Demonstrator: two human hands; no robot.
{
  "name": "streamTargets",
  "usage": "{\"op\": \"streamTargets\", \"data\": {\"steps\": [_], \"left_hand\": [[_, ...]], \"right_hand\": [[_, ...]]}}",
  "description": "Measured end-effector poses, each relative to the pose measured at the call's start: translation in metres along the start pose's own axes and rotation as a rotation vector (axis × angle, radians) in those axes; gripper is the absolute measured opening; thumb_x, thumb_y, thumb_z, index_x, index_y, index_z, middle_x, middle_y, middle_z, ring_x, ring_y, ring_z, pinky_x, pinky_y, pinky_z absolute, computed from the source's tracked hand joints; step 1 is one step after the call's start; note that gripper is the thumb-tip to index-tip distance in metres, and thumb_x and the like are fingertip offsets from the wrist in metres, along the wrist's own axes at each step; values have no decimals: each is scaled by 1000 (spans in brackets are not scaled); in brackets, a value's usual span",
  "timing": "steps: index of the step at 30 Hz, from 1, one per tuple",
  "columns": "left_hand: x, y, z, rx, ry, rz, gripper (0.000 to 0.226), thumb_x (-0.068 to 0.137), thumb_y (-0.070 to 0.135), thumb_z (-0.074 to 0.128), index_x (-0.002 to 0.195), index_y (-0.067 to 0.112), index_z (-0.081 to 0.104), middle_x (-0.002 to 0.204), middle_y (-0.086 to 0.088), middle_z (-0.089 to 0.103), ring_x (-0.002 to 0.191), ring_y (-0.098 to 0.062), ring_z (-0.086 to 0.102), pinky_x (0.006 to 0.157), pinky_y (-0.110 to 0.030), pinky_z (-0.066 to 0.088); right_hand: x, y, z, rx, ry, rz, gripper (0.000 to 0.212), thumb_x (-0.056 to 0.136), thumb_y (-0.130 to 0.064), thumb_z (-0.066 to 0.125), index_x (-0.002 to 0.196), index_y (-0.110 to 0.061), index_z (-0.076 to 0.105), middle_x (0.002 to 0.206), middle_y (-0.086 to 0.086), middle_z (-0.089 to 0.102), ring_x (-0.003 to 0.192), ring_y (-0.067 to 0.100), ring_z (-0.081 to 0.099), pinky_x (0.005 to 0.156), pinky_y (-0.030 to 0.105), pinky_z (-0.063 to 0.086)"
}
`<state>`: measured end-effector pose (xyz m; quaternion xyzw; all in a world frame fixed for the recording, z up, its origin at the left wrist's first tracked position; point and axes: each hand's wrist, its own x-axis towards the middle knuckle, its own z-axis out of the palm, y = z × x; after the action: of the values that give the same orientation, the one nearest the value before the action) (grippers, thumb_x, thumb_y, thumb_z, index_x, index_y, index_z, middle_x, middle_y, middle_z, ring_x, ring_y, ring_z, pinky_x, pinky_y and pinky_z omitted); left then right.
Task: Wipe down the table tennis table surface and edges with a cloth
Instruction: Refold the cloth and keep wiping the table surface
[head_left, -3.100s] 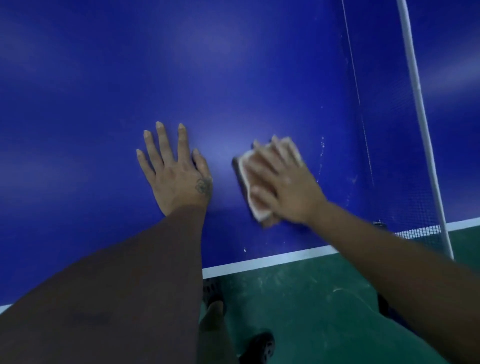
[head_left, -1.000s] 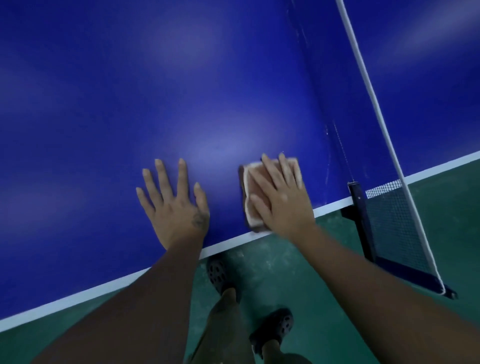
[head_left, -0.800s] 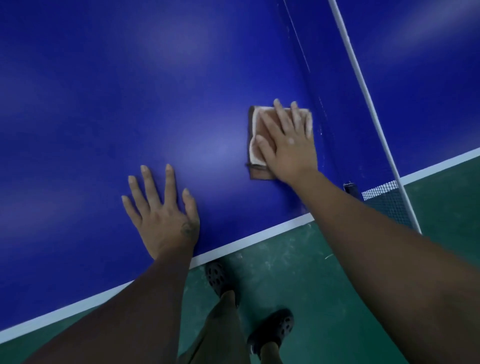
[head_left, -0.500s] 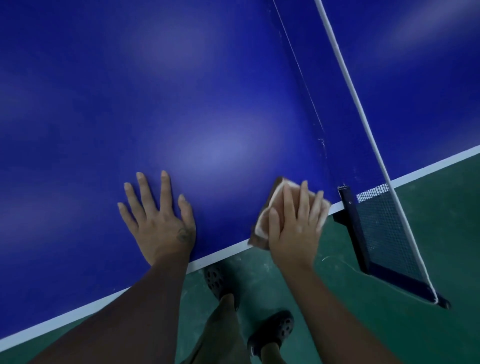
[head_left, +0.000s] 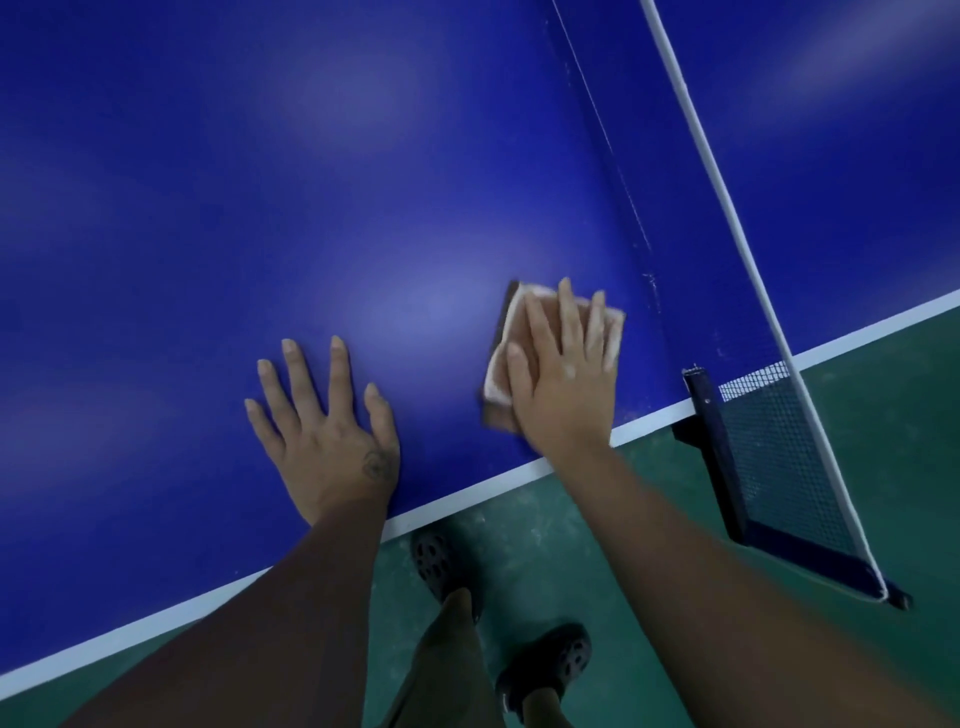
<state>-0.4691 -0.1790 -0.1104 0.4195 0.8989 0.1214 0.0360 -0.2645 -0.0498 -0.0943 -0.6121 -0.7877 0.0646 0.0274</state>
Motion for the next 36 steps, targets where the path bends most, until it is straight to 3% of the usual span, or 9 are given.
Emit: {"op": "streamTargets", "data": {"steps": [4,8,14,19,22,24,27,29,36], "left_hand": [[-1,1,0,0,-3,1,63,113,52,32,173,34,27,183,-6,14,170,-33,6,135,-60,7],[-2,-1,2,-8,11,8,63,113,52,32,173,34,28,183,-6,14,170,-33,6,135,-61,9],[-3,-2,8,-18,41,15,63,113,52,32,173,34,27,183,-6,13,170,-32,5,135,-61,8],[-2,-3,10,-15,48,20,63,114,55,28,174,35,25,183,-5,12,170,-31,4,136,-59,6],[-3,-4,11,-8,46,20,63,114,56,27,174,36,24,184,-4,11,170,-31,3,136,-59,6],[-3,-4,11,-9,49,14,63,114,56,27,174,36,24,184,-4,11,170,-31,3,136,-59,7],[-3,-3,11,-19,51,17,63,114,56,26,174,36,24,184,-4,11,170,-31,3,136,-59,6],[-2,-4,10,-19,49,19,63,114,55,26,174,36,24,184,-5,12,170,-32,4,136,-59,6],[-3,-2,6,-39,24,6,63,113,54,29,173,35,27,183,-5,13,170,-32,4,136,-59,5]], "right_hand": [[-88,10,8,66,-12,-73,57,112,-50,39,165,-27,43,178,6,23,165,42,10,130,68,12],[-73,28,4,16,-51,-256,56,111,-52,42,161,-27,49,177,5,24,165,41,14,128,69,16],[0,-2,0,13,-6,214,66,110,-60,28,166,-28,38,179,9,16,165,43,4,131,67,5],[-72,-15,13,57,-37,-368,66,108,-62,45,166,-31,40,180,5,17,165,43,8,128,71,14],[-85,17,7,33,-100,-485,63,109,-64,43,165,-35,39,180,0,16,166,39,8,127,70,18],[-64,38,0,-19,-94,-400,62,110,-65,36,165,-35,36,180,-1,14,166,38,6,128,69,16],[-25,50,-8,-34,-40,-25,64,111,-62,28,165,-29,39,180,3,16,166,38,5,132,65,8],[-25,38,-5,-49,-34,91,66,110,-61,28,166,-27,38,180,5,15,166,40,4,132,65,6],[-58,29,1,19,-57,-362,61,110,-59,41,164,-31,41,179,1,19,166,38,8,130,67,14]]}}
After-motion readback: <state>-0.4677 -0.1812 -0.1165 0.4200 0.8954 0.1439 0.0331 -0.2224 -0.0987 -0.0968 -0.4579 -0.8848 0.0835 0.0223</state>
